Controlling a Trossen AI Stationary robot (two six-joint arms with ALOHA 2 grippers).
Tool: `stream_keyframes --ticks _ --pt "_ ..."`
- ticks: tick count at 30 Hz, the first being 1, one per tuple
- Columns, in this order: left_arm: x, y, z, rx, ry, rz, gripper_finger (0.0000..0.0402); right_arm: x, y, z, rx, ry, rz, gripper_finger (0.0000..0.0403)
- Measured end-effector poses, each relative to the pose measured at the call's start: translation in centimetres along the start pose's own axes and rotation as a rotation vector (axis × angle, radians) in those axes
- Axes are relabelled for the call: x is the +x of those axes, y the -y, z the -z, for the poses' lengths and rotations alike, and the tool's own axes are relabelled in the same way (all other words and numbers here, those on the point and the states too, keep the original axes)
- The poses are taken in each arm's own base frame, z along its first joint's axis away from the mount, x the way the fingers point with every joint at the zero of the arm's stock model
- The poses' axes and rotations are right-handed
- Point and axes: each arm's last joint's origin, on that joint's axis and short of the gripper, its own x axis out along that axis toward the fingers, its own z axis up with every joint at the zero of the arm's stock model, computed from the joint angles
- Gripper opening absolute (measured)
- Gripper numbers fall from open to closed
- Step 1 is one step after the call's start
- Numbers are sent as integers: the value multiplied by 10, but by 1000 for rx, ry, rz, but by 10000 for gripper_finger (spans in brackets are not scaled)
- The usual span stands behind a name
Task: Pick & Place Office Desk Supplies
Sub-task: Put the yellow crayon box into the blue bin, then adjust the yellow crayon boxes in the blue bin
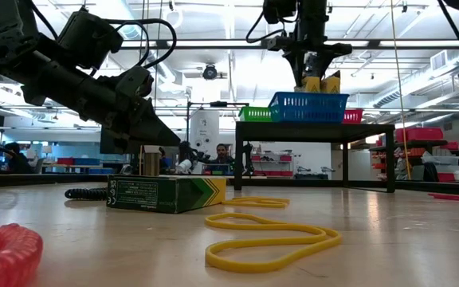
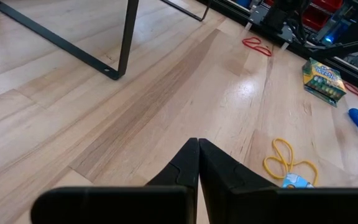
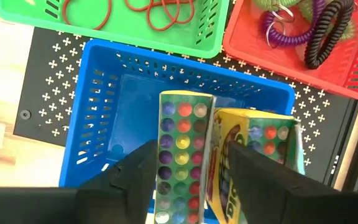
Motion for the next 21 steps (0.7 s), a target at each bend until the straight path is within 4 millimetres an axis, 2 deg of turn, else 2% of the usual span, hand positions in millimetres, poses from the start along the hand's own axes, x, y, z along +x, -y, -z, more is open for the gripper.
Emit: stream_keyframes --ticks 10,21 --pt "0 0 0 -1 0 0 14 0 0 0 1 0 -1 284" --pt "0 0 0 -9 0 0 14 -1 -2 1 8 7 -12 300"
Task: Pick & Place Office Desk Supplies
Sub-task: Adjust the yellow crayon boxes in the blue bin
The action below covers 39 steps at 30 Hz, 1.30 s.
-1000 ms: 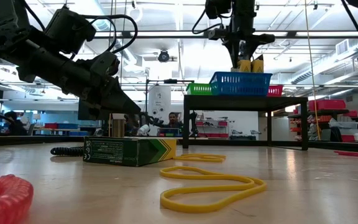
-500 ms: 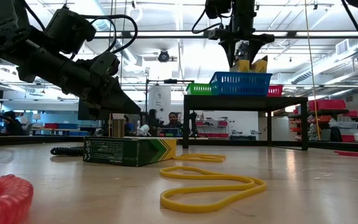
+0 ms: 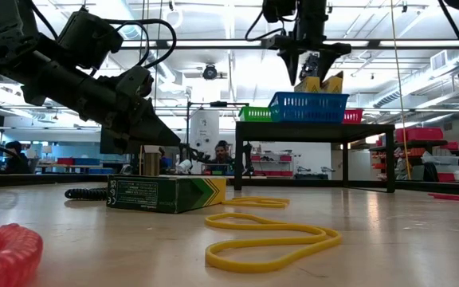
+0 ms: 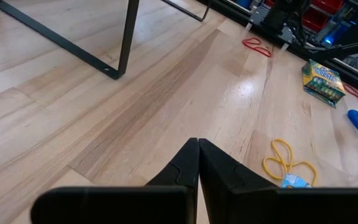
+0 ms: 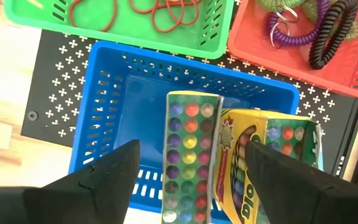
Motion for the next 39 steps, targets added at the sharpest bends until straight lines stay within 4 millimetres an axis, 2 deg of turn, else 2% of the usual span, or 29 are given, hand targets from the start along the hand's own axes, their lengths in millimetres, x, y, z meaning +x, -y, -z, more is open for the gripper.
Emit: stream_keyframes --ticks 21,27,35,39 --pt "0 0 0 0 0 0 14 -1 -5 -4 -17 45 -56 300" --pt "0 0 0 0 0 0 14 -15 0 -3 -15 121 -80 301" --pt "0 0 0 0 -1 2 14 -41 22 4 35 196 -76 353" --pt "0 0 0 0 -1 2 14 -42 31 10 72 134 -23 384"
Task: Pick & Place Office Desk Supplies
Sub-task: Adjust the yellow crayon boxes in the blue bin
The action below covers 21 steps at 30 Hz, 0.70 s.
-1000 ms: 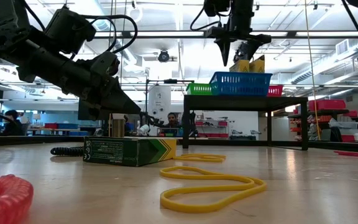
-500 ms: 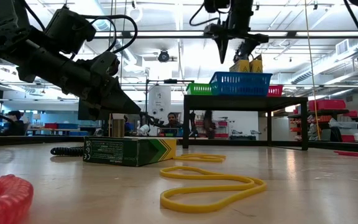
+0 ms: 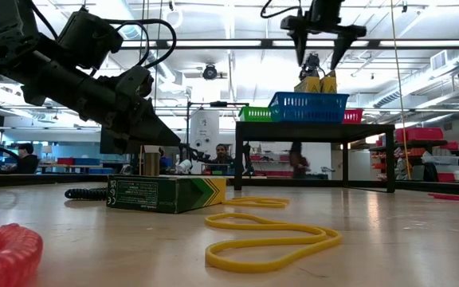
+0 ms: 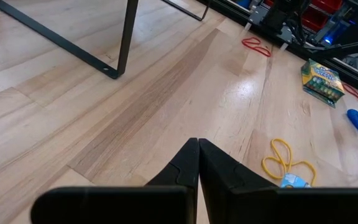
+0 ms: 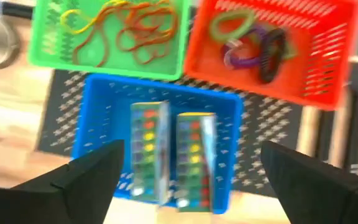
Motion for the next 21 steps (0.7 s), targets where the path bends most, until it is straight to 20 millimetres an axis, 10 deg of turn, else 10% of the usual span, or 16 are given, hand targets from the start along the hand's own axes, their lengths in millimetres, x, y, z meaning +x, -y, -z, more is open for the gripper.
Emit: stream_keyframes --ticks 21 --pt "0 0 -1 -7 7 1 14 36 -13 -9 64 -154 5 394"
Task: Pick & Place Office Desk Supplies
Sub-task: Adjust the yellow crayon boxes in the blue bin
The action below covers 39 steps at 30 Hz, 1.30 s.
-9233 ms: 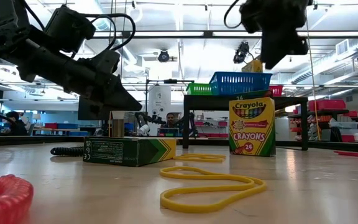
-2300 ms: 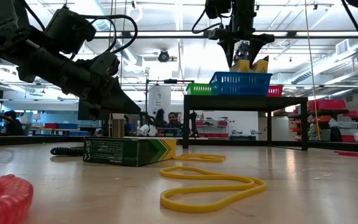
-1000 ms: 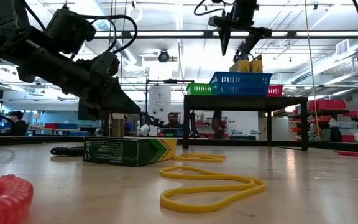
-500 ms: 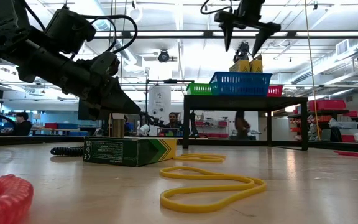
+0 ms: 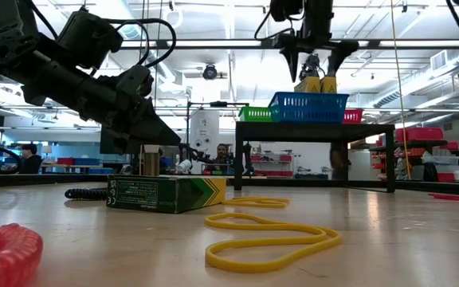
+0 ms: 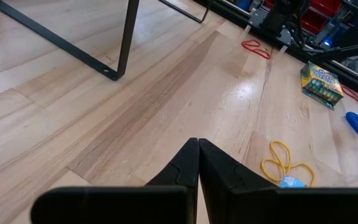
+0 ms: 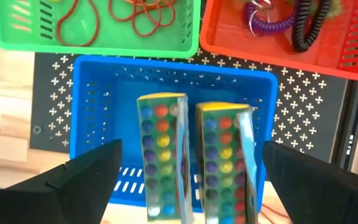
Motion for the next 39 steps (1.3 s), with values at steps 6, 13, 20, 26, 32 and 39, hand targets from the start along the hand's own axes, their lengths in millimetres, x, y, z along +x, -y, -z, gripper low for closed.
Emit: stream_keyframes --ticks 6,13,20,26,32,39 --pt "0 0 0 -1 0 -1 14 11 -5 -3 6 -26 19 391" --pt "0 0 0 -2 0 -1 14 22 -11 -5 6 -82 18 360" --pt "0 0 0 7 1 -1 14 26 -13 -5 35 -109 14 336" --pt "0 0 0 21 0 -1 14 26 -13 -5 39 -106 15 306" --pt "0 0 0 35 0 -1 14 26 -13 -5 26 -108 14 273" --pt "0 0 0 36 0 0 14 25 -13 -5 13 -107 13 248"
